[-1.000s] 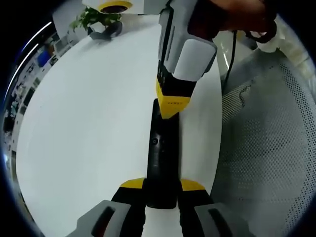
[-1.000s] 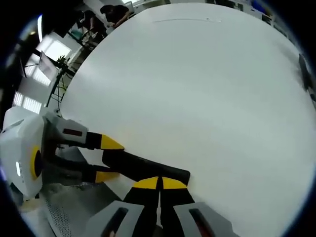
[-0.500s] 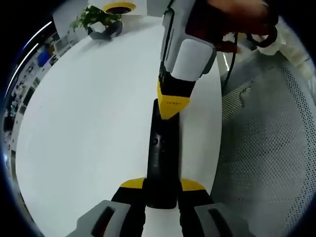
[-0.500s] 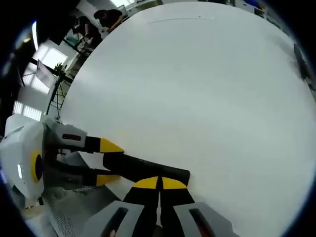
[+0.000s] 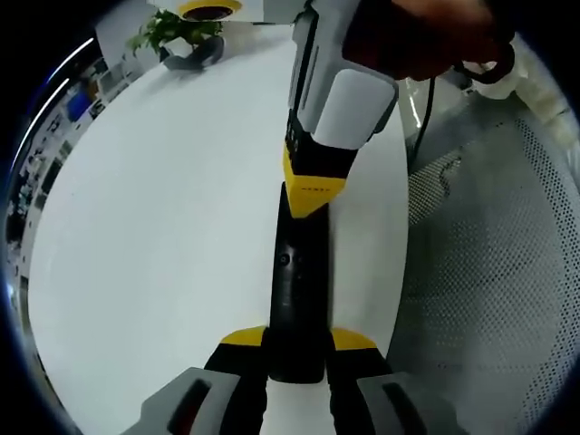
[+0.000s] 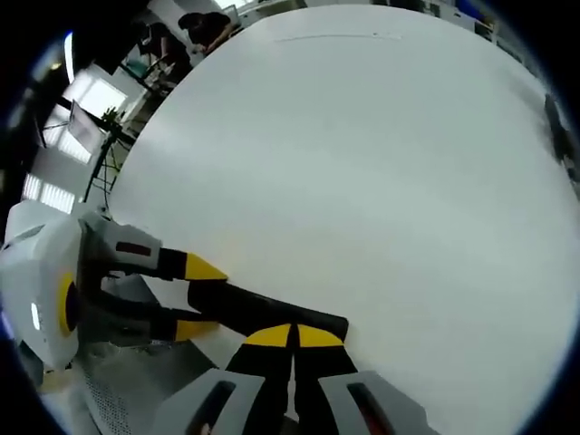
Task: Press the specified remote control buttons in sequence, fully releasing each button before pressing the next.
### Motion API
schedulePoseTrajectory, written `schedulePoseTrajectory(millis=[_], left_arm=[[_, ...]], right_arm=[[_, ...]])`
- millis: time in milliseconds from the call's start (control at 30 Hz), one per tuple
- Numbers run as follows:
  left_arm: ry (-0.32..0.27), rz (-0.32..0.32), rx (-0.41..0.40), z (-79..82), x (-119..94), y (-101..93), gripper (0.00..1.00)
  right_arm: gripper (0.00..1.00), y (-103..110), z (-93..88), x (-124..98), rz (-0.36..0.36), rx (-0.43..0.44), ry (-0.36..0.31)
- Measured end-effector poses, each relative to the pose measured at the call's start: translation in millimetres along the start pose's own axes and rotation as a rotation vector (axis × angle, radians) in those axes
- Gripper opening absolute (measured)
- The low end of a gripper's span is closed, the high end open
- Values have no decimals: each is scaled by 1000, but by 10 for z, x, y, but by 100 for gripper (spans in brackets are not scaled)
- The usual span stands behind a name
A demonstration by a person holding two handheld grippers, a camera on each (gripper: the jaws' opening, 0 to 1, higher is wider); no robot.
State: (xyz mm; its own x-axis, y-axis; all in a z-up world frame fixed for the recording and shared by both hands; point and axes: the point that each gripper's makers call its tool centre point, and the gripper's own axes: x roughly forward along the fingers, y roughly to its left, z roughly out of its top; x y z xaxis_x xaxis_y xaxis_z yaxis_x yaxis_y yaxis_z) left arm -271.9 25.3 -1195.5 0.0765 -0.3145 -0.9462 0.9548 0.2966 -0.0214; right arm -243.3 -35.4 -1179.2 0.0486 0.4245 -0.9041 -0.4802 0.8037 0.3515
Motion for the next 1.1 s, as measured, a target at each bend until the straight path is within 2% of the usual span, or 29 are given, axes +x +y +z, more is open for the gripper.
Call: schedulePoseTrajectory(millis=[133,433,733,1100], left_arm=[[4,-2,2,2,2,2,23],[3,-3,-1,6,1,4,23],[2,-10,1,6,2,5,23],[-10,-3,-2,4,0,6,23]], right_arm=[[0,37,71,4,15,-10,-10],[0,12,30,98,8,-23,21],[0,15,28,94,-14,-48,31],[0,-2,31,106,19,14,36]])
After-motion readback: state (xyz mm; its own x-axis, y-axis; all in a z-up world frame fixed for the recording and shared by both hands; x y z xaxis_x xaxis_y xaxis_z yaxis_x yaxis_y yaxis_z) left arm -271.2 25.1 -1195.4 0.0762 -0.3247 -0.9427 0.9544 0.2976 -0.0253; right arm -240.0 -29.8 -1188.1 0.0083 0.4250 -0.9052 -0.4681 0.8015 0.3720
